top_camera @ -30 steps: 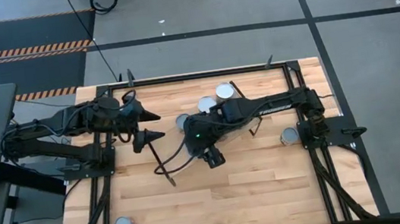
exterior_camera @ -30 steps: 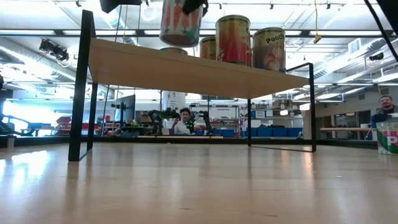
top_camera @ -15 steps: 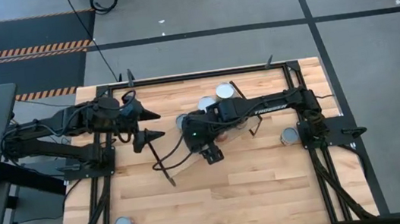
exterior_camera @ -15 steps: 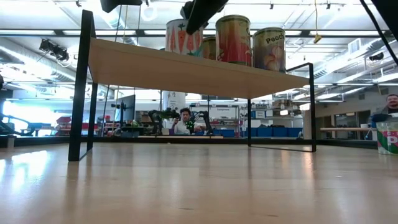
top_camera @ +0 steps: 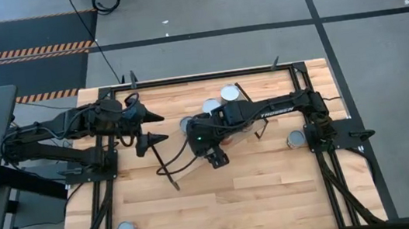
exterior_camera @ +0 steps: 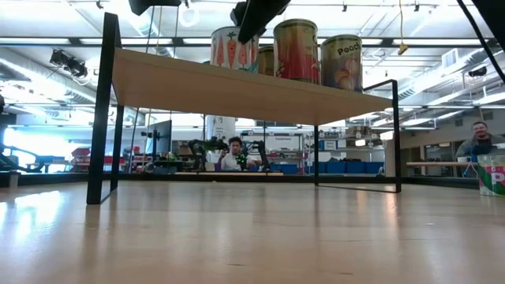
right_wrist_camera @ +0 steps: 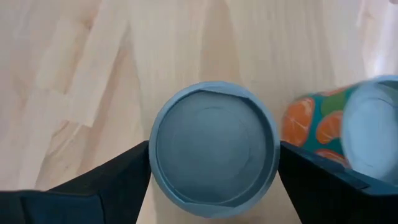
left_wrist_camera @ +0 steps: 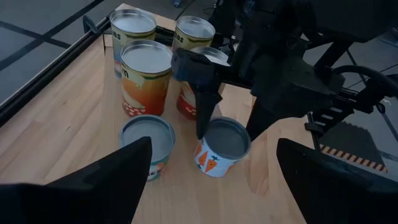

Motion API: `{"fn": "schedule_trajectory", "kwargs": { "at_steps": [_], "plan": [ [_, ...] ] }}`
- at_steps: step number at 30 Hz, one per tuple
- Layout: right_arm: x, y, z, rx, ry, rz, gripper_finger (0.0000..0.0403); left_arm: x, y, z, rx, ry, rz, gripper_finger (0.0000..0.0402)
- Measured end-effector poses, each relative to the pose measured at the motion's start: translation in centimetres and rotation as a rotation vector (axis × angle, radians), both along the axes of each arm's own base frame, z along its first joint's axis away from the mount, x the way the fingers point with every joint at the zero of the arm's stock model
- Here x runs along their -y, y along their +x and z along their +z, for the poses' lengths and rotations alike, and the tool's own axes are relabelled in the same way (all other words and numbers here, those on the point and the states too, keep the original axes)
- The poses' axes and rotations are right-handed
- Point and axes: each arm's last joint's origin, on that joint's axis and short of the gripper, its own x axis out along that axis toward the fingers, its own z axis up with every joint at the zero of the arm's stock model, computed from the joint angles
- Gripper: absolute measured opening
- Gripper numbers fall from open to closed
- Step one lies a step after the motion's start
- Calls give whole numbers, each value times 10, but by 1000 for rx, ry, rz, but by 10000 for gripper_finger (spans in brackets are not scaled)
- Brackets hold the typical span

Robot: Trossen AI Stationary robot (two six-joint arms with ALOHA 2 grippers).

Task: Pick and place cans onto a shelf
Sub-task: Put the small canned carrot on the shelf, then put the small canned peas on the shelf

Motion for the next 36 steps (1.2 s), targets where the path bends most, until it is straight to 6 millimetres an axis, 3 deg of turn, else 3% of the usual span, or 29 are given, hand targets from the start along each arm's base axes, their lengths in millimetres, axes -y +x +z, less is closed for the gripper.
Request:
{"fn": "schedule_trajectory", "kwargs": {
  "at_steps": [10, 22, 29, 36],
  "plan": [
    [2, -2, 1, -6, -21, -27, 342, 0, 0, 0, 0, 2, -1, 352],
    [1, -13, 18, 19, -28, -52, 342, 0, -1, -1, -14, 19, -12, 352],
    [-4, -35, 79, 215, 68, -178, 332, 15, 3, 9, 97, 57, -102, 336],
    [-20, -108, 133, 304, 142, -340, 305, 33, 4, 20, 216, -14, -149, 318]
  ]
}}
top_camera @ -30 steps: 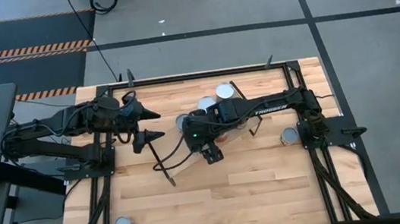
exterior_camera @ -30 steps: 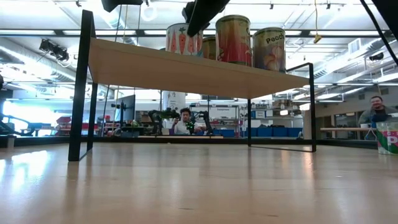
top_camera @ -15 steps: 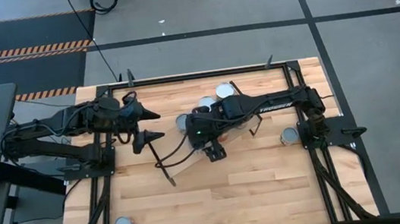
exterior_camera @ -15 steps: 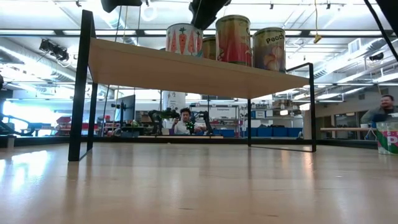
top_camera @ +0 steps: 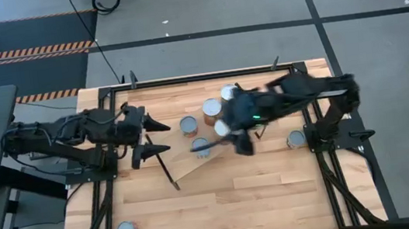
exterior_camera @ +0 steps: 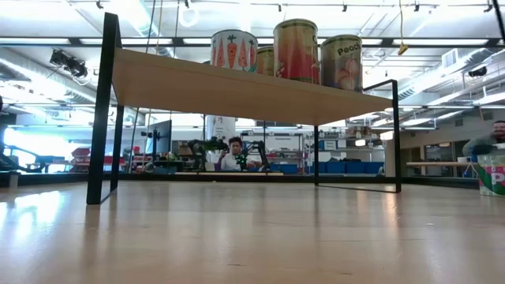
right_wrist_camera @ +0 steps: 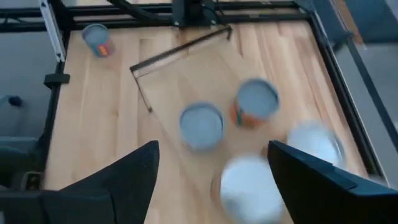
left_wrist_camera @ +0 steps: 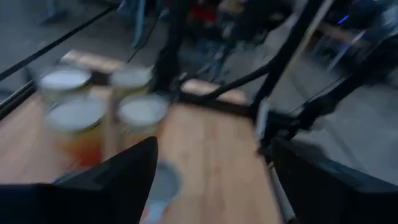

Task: Pick and place cans onto a shelf
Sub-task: Put the small canned peas on the shelf

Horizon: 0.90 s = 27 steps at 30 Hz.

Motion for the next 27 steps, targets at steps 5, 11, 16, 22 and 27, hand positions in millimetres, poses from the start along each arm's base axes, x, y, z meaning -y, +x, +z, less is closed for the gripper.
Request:
{"fn": "schedule_trajectory", "kwargs": {
  "at_steps": [5, 11, 16, 22, 27],
  "plan": [
    [-17, -60, 13, -76, 49, -168, 303, 16, 2, 11, 123, 8, -86, 298],
    [-31, -99, 11, -27, 114, -252, 305, 34, 15, -2, 53, 46, -136, 278],
    [-45, -126, -22, -138, 167, -271, 305, 52, 38, -24, -77, -21, -122, 248],
    [-48, -163, -76, -318, 260, -415, 305, 70, 63, -56, -237, -122, -46, 205],
    [-48, -173, -107, -395, 295, -432, 303, 79, 84, -81, -330, -130, -25, 167]
  ]
}}
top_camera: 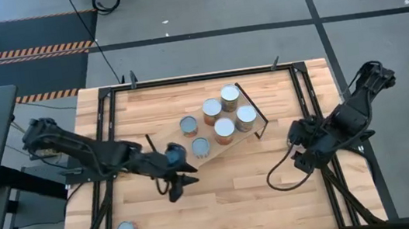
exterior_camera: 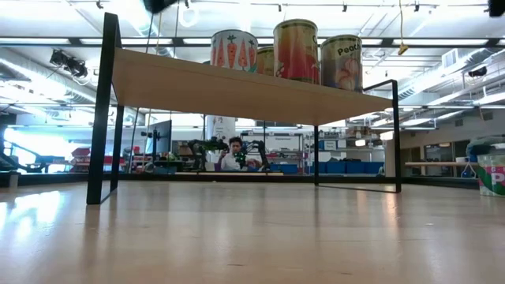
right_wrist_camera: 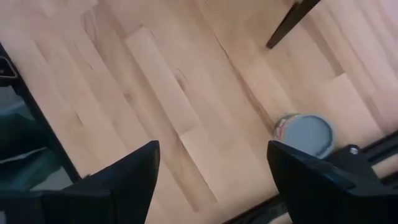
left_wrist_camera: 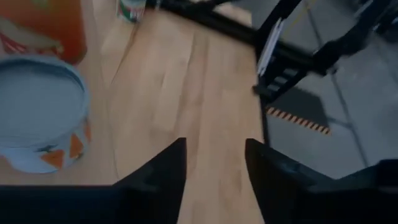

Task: Pick and place cans onto a shelf
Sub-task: Put the small canned peas on the shelf

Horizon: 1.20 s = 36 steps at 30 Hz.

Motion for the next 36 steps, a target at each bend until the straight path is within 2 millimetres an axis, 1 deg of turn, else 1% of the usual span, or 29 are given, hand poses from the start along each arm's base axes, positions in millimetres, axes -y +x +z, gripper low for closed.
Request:
{"fn": "schedule_trajectory", "kwargs": {
  "at_steps": [3, 6, 9, 16, 23, 28, 31, 34, 36],
  "plan": [
    [0, 1, -6, 10, -7, 19, 302, 2, 10, -16, -49, 54, 10, 145],
    [1, 3, -7, 14, -24, 32, 302, -2, 19, -27, -76, 104, 63, 130],
    [1, 4, -7, 14, -28, 26, 301, -7, 26, -34, -94, 140, 101, 122],
    [2, 5, -7, 33, -55, 20, 300, -17, 29, -36, -99, 173, 149, 119],
    [3, 5, -6, 54, -84, 16, 300, -19, 27, -38, -126, 222, 195, 119],
    [3, 5, -7, 49, -89, 22, 300, -19, 27, -38, -122, 200, 197, 119],
    [9, 1, -8, 4, -111, -40, 300, -17, 28, -34, -120, 151, 171, 119],
    [17, -3, -18, -47, -90, -101, 300, -14, 26, -16, -90, 110, 129, 119],
    [21, -6, -30, -67, -61, -108, 300, -14, 22, -1, -88, 92, 96, 119]
  ]
}}
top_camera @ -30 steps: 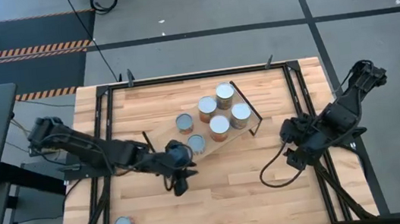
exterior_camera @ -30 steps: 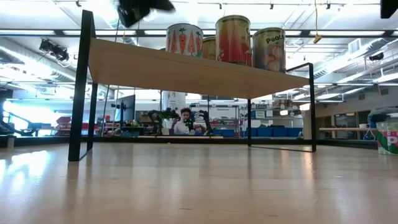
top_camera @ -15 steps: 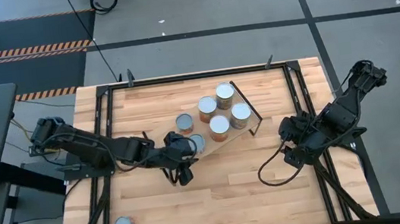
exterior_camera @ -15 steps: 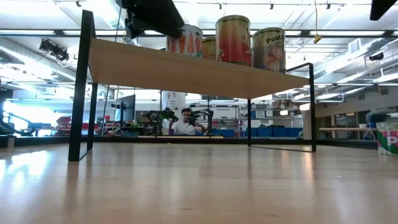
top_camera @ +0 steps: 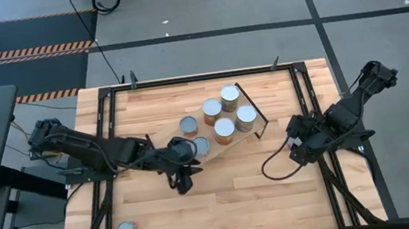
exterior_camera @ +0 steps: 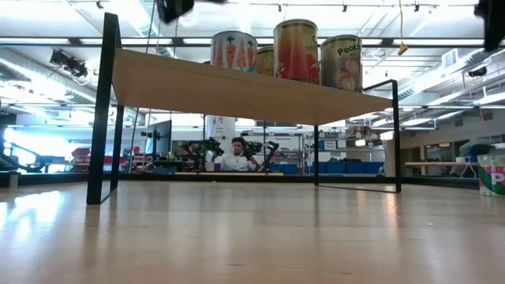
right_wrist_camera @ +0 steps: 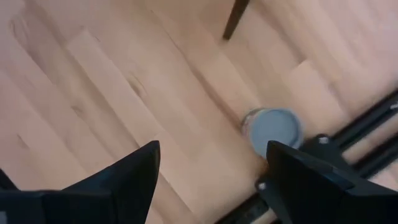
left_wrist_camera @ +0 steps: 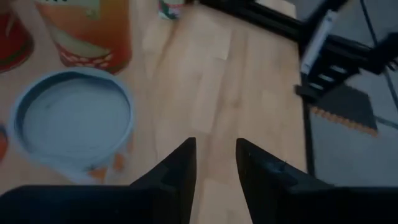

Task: Pick and place cans onto a shelf
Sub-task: Put the small canned peas on the shelf

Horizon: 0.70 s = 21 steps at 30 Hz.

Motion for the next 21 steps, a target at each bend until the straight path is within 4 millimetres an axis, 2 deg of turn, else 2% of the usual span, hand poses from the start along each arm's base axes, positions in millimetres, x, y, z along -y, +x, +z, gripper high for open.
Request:
{"fn": "schedule_trajectory", "kwargs": {
  "at_steps": [4, 7, 10, 17, 21],
  "plan": [
    [3, -2, -36, 6, 54, -12, 300, -3, -13, 32, -18, -3, -46, 119],
    [12, -7, -64, -39, 62, -178, 300, -7, -27, 57, -6, 1, -57, 119],
    [22, -10, -83, -100, 60, -312, 300, -10, -38, 75, 32, 11, -57, 119],
    [42, 2, -117, -148, 34, -352, 300, -19, -53, 91, 101, 47, -22, 119],
    [48, 9, -124, -195, 11, -369, 300, -20, -54, 92, 104, 46, -18, 119]
  ]
}}
